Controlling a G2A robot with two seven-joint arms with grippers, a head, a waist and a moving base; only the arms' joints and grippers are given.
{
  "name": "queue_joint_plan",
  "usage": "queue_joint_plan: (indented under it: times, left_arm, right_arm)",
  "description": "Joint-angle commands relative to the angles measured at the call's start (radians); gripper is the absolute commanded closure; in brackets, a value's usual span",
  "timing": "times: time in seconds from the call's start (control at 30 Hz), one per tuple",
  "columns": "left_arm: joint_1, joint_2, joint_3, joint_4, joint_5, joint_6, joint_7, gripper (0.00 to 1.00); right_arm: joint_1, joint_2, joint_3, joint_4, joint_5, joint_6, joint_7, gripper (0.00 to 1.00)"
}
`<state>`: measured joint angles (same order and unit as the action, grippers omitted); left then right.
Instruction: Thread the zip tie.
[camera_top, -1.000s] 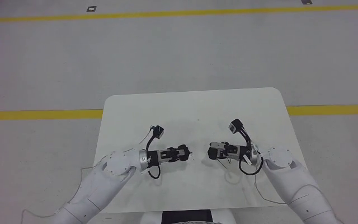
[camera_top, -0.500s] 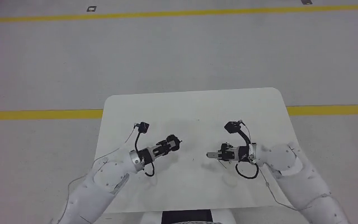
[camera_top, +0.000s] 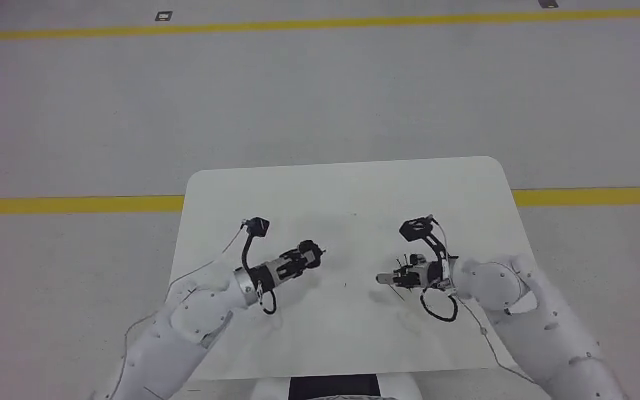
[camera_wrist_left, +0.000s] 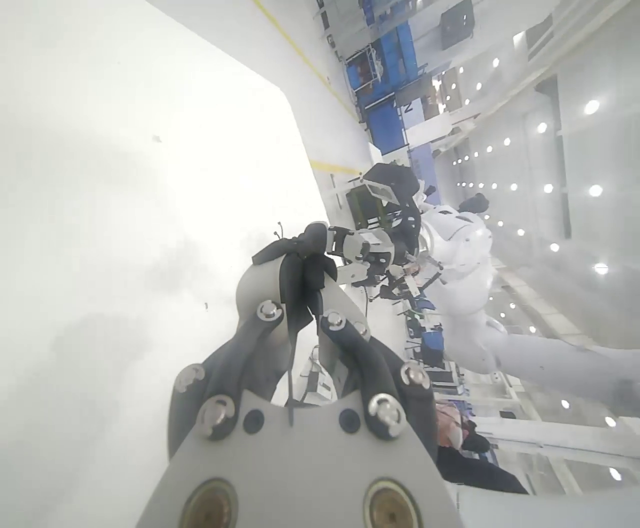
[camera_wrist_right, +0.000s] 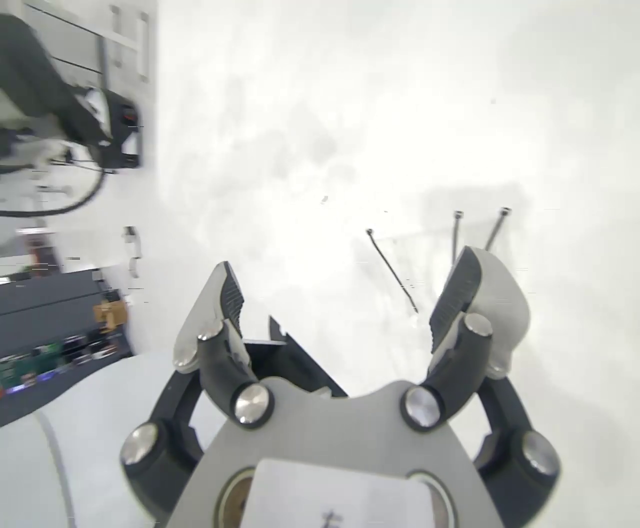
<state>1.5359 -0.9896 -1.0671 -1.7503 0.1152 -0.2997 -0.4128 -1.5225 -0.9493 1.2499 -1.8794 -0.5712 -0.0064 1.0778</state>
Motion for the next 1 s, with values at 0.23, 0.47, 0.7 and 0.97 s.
queue_joint_plan:
  times: [0.23,0.47,0.7,0.97]
  left_arm:
    - [0.013,0.000,0.024,-0.022,0.113,-0.017,0.035,1.00]
    - [0.009,-0.001,0.030,-0.023,0.126,-0.015,0.039,1.00]
    - [0.007,-0.003,0.051,-0.034,0.315,-0.020,0.123,1.00]
    - [0.024,-0.002,0.079,-0.064,0.447,-0.040,0.224,1.00]
  right_arm:
    - [0.000,0.004,-0.026,-0.037,-0.086,0.020,0.064,0.00]
    - [-0.003,0.003,-0.029,-0.032,-0.088,0.012,0.041,0.00]
    - [0.014,0.002,-0.043,0.012,-0.086,-0.016,0.039,0.00]
    - [0.024,0.002,-0.038,0.032,-0.023,-0.059,0.029,0.00]
